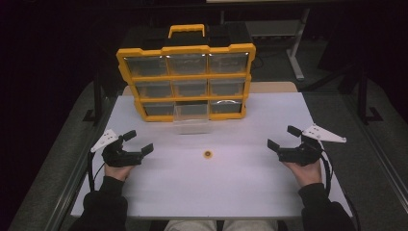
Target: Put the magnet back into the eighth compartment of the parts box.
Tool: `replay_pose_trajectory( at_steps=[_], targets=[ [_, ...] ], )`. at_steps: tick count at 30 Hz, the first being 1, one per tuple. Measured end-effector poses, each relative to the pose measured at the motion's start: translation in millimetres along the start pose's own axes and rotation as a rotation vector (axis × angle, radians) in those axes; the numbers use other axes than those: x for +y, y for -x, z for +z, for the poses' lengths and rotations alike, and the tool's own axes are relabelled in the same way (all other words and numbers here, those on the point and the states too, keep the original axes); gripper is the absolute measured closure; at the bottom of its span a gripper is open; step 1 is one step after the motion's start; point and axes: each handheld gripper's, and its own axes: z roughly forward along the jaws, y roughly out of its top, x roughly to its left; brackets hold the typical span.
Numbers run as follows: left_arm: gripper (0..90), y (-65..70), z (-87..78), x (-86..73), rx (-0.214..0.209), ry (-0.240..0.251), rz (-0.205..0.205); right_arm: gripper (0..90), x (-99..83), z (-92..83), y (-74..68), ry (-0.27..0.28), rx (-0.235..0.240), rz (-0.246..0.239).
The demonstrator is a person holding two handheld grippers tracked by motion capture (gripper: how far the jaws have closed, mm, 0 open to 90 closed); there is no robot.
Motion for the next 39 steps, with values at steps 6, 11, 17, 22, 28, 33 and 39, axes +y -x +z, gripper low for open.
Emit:
replay_pose_trajectory(
  at_steps=[6, 11, 17, 22, 28, 33, 39],
  targets=[
    [0.0, 1.4, 2.8, -0.8, -0.001, -0.009, 0.005, 0.0, -0.1, 0.9, -1.9, -0.009, 0.006, -0.003],
    [0.0, 1.2, 6.0, -1.9, -0.004, -0.023, 0.012, 0.0, -0.3, 2.3, -1.9, -0.018, 0.013, 0.0],
    [0.0, 2.2, 8.0, -2.1, -0.015, -0.036, 0.012, 0.0, -0.9, 3.1, -0.1, -0.032, 0.002, 0.011],
    [0.0, 3.2, 8.9, -2.7, -0.02, -0.043, 0.012, 0.0, -0.8, 9.0, -4.2, -0.055, 0.018, 0.0],
    [0.0, 2.7, 8.9, -2.7, -0.019, -0.043, 0.012, 0.0, 1.3, 17.1, -13.0, -0.09, 0.039, -0.027],
    [0.0, 3.0, 10.3, -3.4, -0.027, -0.053, 0.013, 0.0, 0.0, 25.9, -20.3, -0.126, 0.055, -0.051],
    [0.0, 3.1, 10.1, -3.1, -0.025, -0.05, 0.01, 0.0, -0.1, 30.6, -25.4, -0.137, 0.073, -0.057]
  ],
)
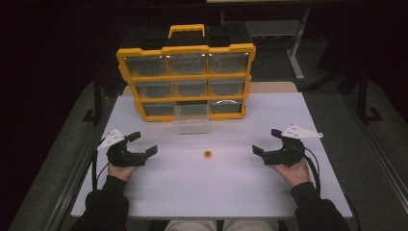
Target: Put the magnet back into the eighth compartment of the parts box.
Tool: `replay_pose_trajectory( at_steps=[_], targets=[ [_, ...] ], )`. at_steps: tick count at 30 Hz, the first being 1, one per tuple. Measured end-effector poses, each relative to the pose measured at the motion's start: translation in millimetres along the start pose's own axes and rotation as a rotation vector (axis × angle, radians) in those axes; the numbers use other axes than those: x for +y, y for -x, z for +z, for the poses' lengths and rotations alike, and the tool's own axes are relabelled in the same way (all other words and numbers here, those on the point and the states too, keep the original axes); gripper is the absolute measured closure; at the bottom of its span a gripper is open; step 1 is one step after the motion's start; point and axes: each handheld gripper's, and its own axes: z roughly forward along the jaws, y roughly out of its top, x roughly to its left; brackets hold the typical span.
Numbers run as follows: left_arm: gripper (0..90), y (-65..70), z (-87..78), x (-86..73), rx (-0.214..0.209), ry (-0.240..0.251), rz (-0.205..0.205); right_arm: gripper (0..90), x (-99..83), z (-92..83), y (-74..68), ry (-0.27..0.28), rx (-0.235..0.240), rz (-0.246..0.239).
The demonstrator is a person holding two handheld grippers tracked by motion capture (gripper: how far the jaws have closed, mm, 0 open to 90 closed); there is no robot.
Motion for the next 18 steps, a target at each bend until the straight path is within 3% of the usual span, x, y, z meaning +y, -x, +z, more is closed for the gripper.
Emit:
replay_pose_trajectory(
  at_steps=[4, 9, 18],
  targets=[
    [0.0, 0.0, -0.2, 0.1, 0.003, 0.0, 0.0, 0.0, 2.3, 1.9, -3.1, -0.006, 0.01, -0.009],
    [0.0, -0.1, 0.0, 0.0, 0.003, -0.006, 0.0, 0.0, 10.6, 8.2, -5.8, -0.062, 0.03, -0.002],
    [0.0, -0.3, 0.0, -0.1, 0.003, -0.006, 0.001, 0.0, 20.4, 20.8, -13.7, -0.08, 0.057, -0.02]
  ],
)
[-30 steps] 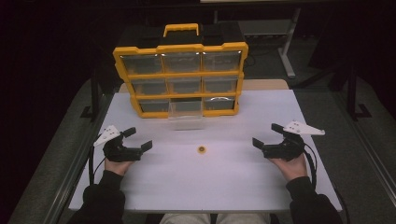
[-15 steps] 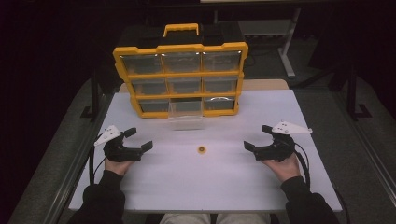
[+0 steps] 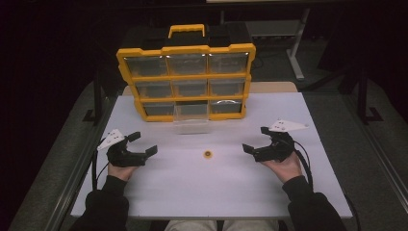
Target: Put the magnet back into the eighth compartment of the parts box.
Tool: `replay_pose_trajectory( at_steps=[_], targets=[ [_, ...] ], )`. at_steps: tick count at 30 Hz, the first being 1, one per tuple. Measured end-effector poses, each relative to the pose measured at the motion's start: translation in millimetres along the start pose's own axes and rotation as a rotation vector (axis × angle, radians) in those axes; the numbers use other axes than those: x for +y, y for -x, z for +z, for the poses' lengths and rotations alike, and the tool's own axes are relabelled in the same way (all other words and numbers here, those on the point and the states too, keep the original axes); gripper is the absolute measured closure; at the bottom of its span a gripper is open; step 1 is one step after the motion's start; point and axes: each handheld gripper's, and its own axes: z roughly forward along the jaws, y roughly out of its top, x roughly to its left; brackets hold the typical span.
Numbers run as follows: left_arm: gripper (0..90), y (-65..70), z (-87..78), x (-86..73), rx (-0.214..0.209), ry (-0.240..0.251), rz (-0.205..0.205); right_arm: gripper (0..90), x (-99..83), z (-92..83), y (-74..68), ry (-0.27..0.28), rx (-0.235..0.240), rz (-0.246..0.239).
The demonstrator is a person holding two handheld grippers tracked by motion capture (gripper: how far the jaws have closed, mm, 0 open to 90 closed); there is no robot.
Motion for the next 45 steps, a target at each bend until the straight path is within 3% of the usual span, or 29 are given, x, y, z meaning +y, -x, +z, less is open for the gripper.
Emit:
replay_pose_trajectory(
  at_steps=[20, 29, 45],
  targets=[
    [0.0, 0.2, 0.2, -0.2, -0.004, -0.001, 0.0, 0.0, 12.3, 18.6, -8.5, -0.072, 0.048, -0.02],
    [0.0, 0.2, 0.7, -0.3, -0.005, -0.003, -0.001, 0.0, 17.8, 32.2, -13.9, -0.137, 0.084, -0.033],
    [0.0, 0.3, 0.2, 0.0, -0.006, 0.002, 0.002, 0.0, 27.1, 49.0, -22.1, -0.173, 0.131, -0.053]
  ],
)
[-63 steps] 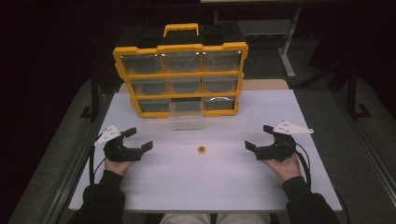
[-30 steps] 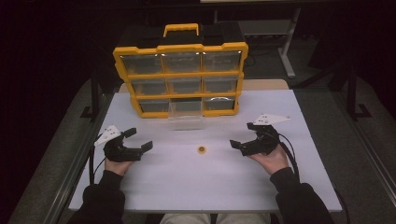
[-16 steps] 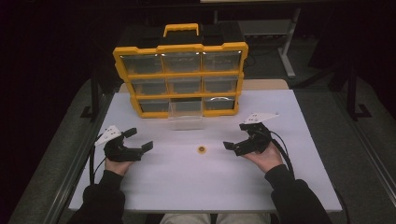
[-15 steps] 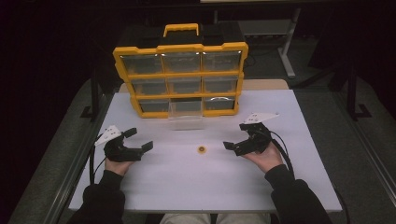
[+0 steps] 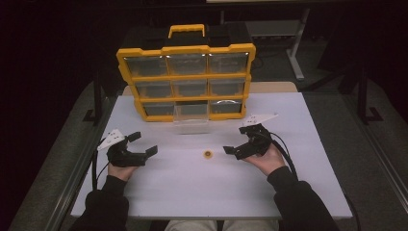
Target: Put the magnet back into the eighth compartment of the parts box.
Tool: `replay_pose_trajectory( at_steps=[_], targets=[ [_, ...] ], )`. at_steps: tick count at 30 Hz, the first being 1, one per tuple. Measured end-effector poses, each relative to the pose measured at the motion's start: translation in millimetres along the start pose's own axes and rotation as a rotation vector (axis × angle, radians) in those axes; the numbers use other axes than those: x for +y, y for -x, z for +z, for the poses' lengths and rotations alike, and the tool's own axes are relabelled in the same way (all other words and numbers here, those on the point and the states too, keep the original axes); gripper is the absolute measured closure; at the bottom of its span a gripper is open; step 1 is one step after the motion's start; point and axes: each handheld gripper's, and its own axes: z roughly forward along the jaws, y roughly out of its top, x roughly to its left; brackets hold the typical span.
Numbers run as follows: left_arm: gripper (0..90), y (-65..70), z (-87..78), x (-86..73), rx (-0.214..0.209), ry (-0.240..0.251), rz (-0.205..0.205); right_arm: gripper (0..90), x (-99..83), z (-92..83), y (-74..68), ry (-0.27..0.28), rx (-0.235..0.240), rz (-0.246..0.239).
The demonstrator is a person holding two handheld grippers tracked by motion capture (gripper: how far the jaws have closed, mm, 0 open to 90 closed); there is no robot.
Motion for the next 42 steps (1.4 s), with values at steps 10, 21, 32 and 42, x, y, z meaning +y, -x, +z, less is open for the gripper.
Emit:
replay_pose_trajectory(
  at_steps=[10, 21, 32, 42],
  targets=[
    [0.0, 0.0, -0.3, 0.1, -0.001, 0.001, -0.003, 0.0, 3.5, 10.8, -4.0, -0.032, 0.018, -0.015],
    [0.0, 0.1, -0.1, 0.1, -0.001, 0.003, -0.004, 0.0, 6.4, 20.0, -8.2, -0.054, 0.036, -0.029],
    [0.0, 0.2, 0.1, 0.0, -0.003, 0.001, -0.002, 0.0, 10.3, 36.7, -15.6, -0.097, 0.061, -0.058],
    [0.0, 0.3, 0.5, -0.1, -0.005, 0.001, -0.003, 0.0, 11.8, 50.5, -20.6, -0.121, 0.061, -0.08]
  ],
)
